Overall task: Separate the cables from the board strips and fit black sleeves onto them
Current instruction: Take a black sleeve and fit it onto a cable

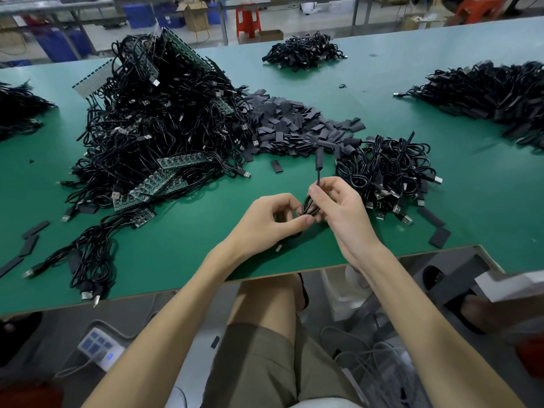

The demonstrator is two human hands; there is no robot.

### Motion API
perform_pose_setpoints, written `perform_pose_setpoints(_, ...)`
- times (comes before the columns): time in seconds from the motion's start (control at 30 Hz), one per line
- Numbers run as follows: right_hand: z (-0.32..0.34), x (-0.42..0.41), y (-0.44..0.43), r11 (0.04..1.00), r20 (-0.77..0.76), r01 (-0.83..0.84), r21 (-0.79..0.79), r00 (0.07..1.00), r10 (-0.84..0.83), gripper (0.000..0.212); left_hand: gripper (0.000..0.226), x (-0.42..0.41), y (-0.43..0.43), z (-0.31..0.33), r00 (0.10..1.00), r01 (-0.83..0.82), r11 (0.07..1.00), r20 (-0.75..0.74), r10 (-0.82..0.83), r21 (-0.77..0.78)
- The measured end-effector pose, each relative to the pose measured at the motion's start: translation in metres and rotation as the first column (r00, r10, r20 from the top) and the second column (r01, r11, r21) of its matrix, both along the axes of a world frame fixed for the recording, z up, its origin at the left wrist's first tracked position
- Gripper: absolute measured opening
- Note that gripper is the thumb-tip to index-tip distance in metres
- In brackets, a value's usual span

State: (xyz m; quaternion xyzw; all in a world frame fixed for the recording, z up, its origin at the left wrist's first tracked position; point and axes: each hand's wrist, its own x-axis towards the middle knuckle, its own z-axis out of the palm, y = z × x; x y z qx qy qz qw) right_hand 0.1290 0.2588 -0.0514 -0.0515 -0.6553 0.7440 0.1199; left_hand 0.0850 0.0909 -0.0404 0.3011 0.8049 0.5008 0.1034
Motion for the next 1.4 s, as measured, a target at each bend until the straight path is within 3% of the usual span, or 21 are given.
perform_pose_setpoints(0.17, 0.003, -0.001, -0.004, 0.999, 0.012, -0.007, -0.045, 1.000, 0.007, 0.018, 0.017, -0.004, -0.002, 0.008, 0.993, -0.090, 0.977, 0.098, 0.072, 0.193)
perform_pose_setpoints(0.33, 0.002, -0.006, -0.018, 0.966, 0.060, -0.057, 0.252, 0.997, 0.043, 0.009, 0.022, -0.019, 0.027, 0.042, 0.991, -0.131, 0.958, 0.059, 0.120, 0.257)
perform_pose_setpoints(0.43, 0.003, -0.004, -0.019, 0.950, 0.080, -0.081, 0.303, 0.995, 0.060, 0.016, 0.032, -0.027, 0.060, 0.067, 0.995, -0.095, 0.971, 0.019, 0.093, 0.218)
perform_pose_setpoints(0.6, 0.001, -0.001, -0.017, 0.946, 0.039, -0.089, 0.312, 0.996, 0.081, 0.010, 0.032, -0.034, 0.106, 0.080, 0.999, 0.015, 1.000, 0.029, -0.015, -0.016)
perform_pose_setpoints(0.73, 0.001, -0.003, -0.016, 0.949, 0.058, -0.088, 0.303, 0.996, 0.074, 0.011, 0.016, -0.035, 0.096, 0.062, 0.999, -0.033, 0.999, -0.041, 0.033, -0.011)
perform_pose_setpoints(0.8, 0.001, -0.004, -0.014, 0.937, 0.067, -0.093, 0.337, 0.995, 0.074, 0.006, 0.016, -0.037, 0.081, 0.052, 0.993, -0.084, 0.996, -0.083, 0.084, -0.001)
perform_pose_setpoints(0.9, 0.002, -0.003, -0.015, 0.937, 0.057, -0.093, 0.336, 0.995, 0.078, 0.018, 0.020, -0.045, 0.055, 0.039, 0.974, -0.196, 0.979, -0.132, 0.187, -0.063)
perform_pose_setpoints(1.1, 0.002, -0.001, -0.017, 0.950, 0.062, -0.099, 0.295, 0.995, 0.085, 0.008, 0.029, -0.055, 0.004, 0.016, 0.864, -0.451, 0.869, -0.344, 0.367, -0.205)
perform_pose_setpoints(1.23, 0.003, 0.001, -0.016, 0.946, 0.074, -0.112, 0.303, 0.993, 0.094, 0.008, 0.041, -0.060, -0.025, 0.006, 0.683, -0.681, 0.680, -0.570, 0.456, -0.272)
perform_pose_setpoints(1.4, 0.002, 0.002, -0.015, 0.938, 0.079, -0.123, 0.324, 0.992, 0.103, 0.007, 0.055, -0.065, -0.052, 0.000, 0.731, -0.675, 0.514, -0.578, 0.364, -0.529)
